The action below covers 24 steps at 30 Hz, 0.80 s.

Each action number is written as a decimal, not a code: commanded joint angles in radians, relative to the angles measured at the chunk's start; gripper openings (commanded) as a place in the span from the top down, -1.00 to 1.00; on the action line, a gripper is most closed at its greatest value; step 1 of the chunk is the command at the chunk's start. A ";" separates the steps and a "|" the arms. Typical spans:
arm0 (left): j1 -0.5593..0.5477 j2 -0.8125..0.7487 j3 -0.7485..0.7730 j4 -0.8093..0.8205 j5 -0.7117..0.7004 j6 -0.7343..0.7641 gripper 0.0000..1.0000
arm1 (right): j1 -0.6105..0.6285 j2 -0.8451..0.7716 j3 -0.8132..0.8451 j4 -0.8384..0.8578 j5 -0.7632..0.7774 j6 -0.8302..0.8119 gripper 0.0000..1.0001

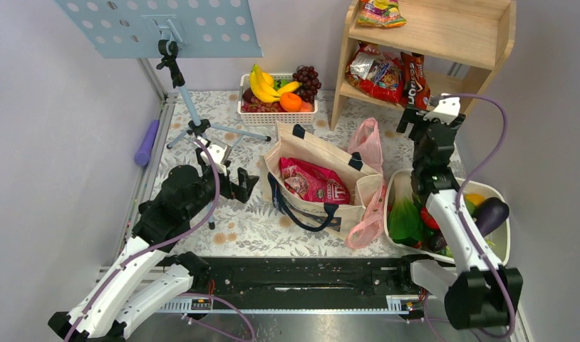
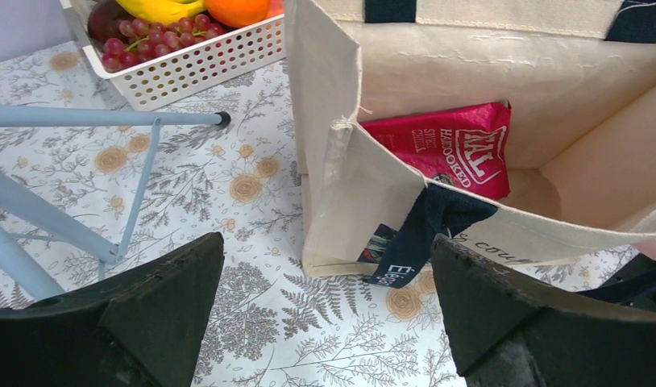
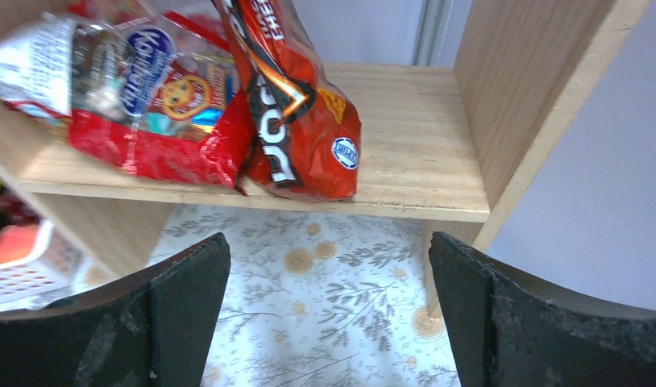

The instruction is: Untie the knot of the grocery bags and take out the mixed food

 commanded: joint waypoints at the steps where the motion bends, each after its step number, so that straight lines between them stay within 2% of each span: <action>1: 0.005 0.031 0.015 0.057 0.061 -0.018 -0.98 | 0.003 -0.147 0.022 -0.207 -0.104 0.179 -0.96; 4: 0.005 0.090 0.076 0.057 0.086 -0.055 -0.98 | 0.004 -0.243 0.058 -0.442 -0.223 0.348 -0.83; 7: 0.000 0.165 0.162 0.051 0.135 -0.096 -0.98 | 0.025 -0.340 0.045 -0.583 -0.376 0.503 -0.83; 9: -0.010 0.236 0.218 0.046 0.124 -0.114 -0.98 | 0.076 -0.393 0.047 -0.673 -0.426 0.543 -0.85; 15: -0.050 0.435 0.400 -0.036 0.001 -0.081 -0.98 | 0.296 -0.397 0.182 -0.917 -0.382 0.540 -0.86; 24: -0.138 0.650 0.525 -0.134 -0.218 -0.006 -0.95 | 0.516 -0.318 0.341 -1.052 -0.247 0.484 -0.88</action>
